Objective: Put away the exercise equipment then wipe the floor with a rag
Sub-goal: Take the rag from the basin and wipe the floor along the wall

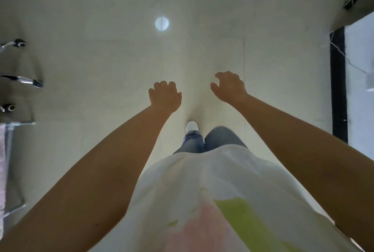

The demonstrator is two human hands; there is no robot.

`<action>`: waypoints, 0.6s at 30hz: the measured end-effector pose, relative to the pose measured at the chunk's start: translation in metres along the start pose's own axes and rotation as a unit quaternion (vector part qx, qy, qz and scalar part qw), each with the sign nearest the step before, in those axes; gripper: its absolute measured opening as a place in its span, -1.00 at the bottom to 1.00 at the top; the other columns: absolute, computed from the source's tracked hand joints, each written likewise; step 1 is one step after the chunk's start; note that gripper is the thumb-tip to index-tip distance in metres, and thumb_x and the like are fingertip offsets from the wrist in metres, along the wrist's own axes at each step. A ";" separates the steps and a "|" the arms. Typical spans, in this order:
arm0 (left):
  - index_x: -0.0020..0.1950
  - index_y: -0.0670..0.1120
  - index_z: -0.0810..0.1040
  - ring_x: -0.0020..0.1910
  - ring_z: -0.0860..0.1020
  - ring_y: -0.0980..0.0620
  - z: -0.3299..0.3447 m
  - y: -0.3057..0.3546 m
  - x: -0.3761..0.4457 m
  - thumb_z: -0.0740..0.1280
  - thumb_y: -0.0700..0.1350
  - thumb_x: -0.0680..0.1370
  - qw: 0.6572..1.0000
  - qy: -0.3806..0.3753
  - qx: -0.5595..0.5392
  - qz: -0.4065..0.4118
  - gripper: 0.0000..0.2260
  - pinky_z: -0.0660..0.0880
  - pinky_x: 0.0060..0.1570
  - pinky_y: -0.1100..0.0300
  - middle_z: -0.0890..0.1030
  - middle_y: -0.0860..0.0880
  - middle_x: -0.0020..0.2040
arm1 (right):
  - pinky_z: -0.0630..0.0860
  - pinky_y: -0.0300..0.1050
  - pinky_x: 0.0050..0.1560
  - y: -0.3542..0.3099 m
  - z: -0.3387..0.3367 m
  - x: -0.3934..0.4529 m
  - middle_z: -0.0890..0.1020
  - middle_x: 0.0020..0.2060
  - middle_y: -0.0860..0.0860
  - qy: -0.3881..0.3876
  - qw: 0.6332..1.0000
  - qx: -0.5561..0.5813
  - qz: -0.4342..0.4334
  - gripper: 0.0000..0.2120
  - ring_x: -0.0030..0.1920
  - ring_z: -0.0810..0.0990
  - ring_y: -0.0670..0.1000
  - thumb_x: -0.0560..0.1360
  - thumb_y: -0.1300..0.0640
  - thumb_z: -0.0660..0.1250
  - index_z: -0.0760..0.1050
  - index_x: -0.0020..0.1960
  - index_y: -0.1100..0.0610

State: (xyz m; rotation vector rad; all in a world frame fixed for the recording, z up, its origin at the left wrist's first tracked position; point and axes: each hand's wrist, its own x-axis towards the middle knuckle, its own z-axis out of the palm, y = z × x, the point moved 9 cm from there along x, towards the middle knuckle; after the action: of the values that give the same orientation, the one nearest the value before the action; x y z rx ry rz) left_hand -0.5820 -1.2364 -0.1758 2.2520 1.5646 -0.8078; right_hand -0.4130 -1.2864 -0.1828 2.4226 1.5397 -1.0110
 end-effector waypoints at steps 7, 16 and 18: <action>0.36 -0.18 0.35 0.33 0.36 -0.14 -0.131 0.014 0.188 0.09 0.04 0.63 1.000 -0.008 -0.015 0.013 -0.60 0.32 0.27 0.01 0.42 -0.18 0.31 | 0.35 0.04 0.28 -0.022 -0.126 0.193 0.41 0.32 0.19 -0.007 1.000 -0.007 -0.003 -0.56 0.32 0.37 0.20 0.60 0.01 0.09 0.30 0.41 0.19; 0.35 -0.18 0.36 0.31 0.37 -0.13 -0.336 0.051 0.435 0.09 0.02 0.63 0.999 0.009 -0.040 0.008 -0.62 0.33 0.25 0.02 0.43 -0.17 0.30 | 0.34 0.01 0.27 -0.039 -0.322 0.446 0.41 0.32 0.20 -0.001 1.000 -0.005 -0.009 -0.56 0.32 0.36 0.20 0.60 0.01 0.11 0.31 0.41 0.19; 0.35 -0.18 0.37 0.30 0.38 -0.14 -0.385 0.059 0.484 0.09 0.02 0.63 0.999 0.023 -0.046 0.018 -0.62 0.34 0.24 0.02 0.44 -0.17 0.30 | 0.35 0.02 0.27 -0.046 -0.370 0.497 0.42 0.31 0.20 0.013 1.000 -0.005 -0.008 -0.56 0.32 0.37 0.20 0.60 0.01 0.11 0.32 0.41 0.18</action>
State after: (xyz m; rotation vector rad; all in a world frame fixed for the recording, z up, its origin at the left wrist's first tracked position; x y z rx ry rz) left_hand -0.2941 -0.6856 -0.1564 2.2416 1.5440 -0.6659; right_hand -0.1411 -0.7278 -0.1713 2.4300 1.5717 -0.9752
